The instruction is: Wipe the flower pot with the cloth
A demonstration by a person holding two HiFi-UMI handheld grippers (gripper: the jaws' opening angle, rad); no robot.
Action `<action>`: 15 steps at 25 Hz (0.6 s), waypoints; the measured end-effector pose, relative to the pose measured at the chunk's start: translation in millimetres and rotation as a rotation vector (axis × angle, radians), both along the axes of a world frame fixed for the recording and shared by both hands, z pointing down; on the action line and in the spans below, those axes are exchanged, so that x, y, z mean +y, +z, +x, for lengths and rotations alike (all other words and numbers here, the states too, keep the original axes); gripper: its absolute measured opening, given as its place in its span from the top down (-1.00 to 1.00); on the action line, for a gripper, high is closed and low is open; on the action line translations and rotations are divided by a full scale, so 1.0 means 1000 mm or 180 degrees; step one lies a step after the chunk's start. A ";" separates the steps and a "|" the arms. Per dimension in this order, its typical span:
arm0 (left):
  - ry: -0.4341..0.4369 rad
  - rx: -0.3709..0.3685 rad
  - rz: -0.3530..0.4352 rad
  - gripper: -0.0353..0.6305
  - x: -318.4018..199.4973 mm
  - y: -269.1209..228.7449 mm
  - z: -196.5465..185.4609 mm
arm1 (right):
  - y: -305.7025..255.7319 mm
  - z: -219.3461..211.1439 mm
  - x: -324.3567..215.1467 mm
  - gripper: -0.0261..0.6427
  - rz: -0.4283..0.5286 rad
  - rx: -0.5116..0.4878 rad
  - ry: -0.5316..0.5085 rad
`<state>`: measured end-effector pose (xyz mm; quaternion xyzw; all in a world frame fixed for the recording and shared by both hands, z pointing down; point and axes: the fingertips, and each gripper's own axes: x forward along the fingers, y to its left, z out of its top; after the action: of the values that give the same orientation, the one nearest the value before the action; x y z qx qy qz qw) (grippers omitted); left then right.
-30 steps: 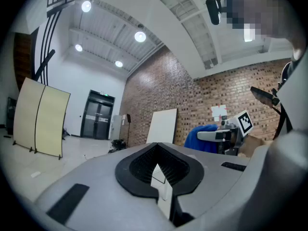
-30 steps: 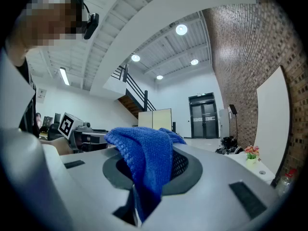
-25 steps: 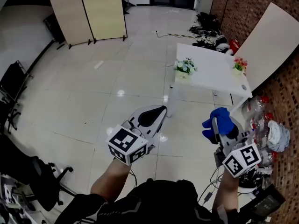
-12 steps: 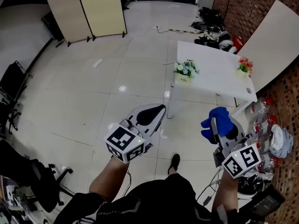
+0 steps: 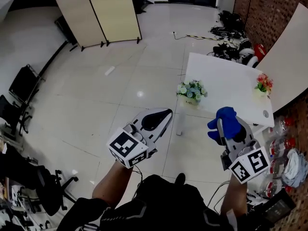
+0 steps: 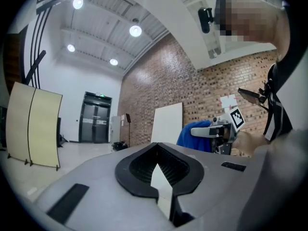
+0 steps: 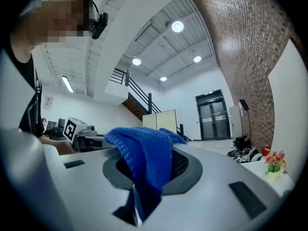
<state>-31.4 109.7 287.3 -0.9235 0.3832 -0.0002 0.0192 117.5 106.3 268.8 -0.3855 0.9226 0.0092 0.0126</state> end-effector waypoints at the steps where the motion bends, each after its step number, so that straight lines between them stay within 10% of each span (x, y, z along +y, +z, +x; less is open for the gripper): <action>1: 0.0008 -0.0032 0.0031 0.88 -0.009 0.000 0.004 | 0.003 0.003 -0.011 0.68 -0.0016 0.0003 -0.0019; 15: 0.0329 -0.0049 -0.0099 0.88 -0.153 0.033 -0.018 | 0.018 -0.019 -0.145 0.68 -0.0140 0.0022 0.0234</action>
<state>-49.6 -43.4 320.2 -0.9422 0.3348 -0.0123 0.0078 98.3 -38.3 287.2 -0.4192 0.9078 -0.0093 0.0005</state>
